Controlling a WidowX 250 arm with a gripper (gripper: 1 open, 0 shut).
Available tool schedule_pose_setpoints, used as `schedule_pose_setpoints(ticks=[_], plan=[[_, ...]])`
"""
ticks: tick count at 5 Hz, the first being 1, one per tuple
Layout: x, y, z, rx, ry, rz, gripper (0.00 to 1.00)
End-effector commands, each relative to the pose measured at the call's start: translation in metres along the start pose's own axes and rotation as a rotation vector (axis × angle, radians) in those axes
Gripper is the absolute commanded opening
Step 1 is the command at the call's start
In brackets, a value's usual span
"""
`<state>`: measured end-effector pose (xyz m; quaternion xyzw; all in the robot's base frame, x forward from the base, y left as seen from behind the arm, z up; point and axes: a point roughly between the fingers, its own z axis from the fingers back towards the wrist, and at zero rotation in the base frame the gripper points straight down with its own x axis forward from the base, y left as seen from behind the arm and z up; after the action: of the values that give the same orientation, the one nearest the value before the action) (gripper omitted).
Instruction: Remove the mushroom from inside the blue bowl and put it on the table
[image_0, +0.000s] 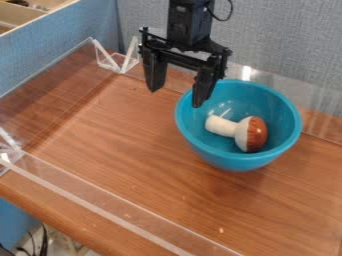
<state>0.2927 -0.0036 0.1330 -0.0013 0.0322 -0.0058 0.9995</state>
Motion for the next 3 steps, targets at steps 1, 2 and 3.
schedule_pose_setpoints(ticks=[1, 2, 3], plan=[[0.008, -0.016, -0.007, 0.002, -0.003, -0.051, 1.0], [0.02, -0.046, -0.022, 0.001, -0.004, -0.146, 1.0], [0.032, -0.064, -0.037, -0.006, -0.017, -0.18, 1.0]])
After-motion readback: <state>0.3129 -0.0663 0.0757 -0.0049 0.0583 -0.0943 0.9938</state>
